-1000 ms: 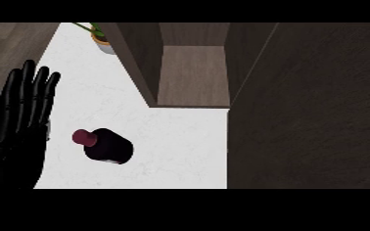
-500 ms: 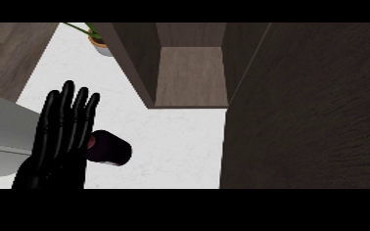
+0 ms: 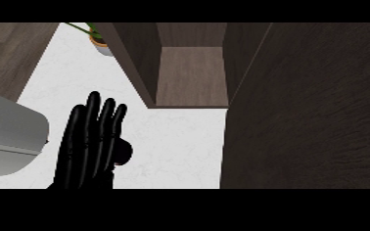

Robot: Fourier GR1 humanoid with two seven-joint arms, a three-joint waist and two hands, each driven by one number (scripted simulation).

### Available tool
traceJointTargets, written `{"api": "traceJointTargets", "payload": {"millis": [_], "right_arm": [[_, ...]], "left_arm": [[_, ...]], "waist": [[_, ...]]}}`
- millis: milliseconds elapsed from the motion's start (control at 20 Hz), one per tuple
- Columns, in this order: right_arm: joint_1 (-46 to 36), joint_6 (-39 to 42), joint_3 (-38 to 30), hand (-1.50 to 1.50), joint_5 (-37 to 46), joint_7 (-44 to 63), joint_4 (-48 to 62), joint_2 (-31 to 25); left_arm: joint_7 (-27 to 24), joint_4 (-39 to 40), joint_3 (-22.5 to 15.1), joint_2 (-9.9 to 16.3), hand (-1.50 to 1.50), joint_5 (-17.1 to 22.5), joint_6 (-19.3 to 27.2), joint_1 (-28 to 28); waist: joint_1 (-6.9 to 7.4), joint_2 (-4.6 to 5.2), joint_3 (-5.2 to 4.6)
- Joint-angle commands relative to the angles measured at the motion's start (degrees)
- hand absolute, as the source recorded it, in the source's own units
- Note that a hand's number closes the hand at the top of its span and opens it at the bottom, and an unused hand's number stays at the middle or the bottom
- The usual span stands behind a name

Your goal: Pick up the wine, place it into the cabinet and close the cabinet

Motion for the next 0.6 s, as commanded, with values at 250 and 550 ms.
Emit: {"api": "traceJointTargets", "payload": {"millis": [250, 550], "right_arm": [[0.11, -0.35, -1.88, -1.5, -3.67, 5.4, -6.76, -0.49], [-3.22, -2.38, 1.6, -1.5, 0.95, 6.65, -4.0, 1.15]], "left_arm": [[13.34, 0.32, -7.66, -0.06, -1.5, -9.72, 11.87, -11.39], [19.53, -1.36, -14.06, 0.06, -1.5, -19.96, 16.94, -11.22]], "waist": [[-0.35, -0.02, 0.06], [0.05, -0.12, 0.06]]}}
